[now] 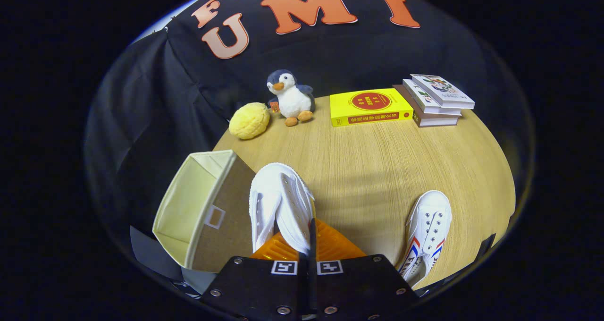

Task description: Open the storage box then place both shoes into the box .Put the left shoe in first, then the right shoe, with the right side of both shoes facing outward in a uniform manner.

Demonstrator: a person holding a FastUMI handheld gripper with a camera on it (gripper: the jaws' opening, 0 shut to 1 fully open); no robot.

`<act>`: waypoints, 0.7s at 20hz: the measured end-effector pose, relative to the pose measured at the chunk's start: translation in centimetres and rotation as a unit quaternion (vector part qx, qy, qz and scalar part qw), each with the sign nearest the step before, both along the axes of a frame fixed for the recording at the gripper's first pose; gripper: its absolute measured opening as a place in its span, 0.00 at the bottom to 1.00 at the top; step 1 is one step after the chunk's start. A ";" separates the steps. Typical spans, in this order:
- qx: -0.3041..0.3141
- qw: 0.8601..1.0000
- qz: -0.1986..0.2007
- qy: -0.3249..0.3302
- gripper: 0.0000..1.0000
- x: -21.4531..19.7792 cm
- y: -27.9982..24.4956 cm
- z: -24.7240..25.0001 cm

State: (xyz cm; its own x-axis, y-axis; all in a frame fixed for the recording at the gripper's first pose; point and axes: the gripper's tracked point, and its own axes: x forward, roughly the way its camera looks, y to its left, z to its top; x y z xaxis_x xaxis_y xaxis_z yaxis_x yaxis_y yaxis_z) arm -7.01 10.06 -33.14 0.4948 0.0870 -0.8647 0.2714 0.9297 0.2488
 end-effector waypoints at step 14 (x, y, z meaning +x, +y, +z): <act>0.098 0.993 -0.003 0.065 0.02 7.2 16.7 2.0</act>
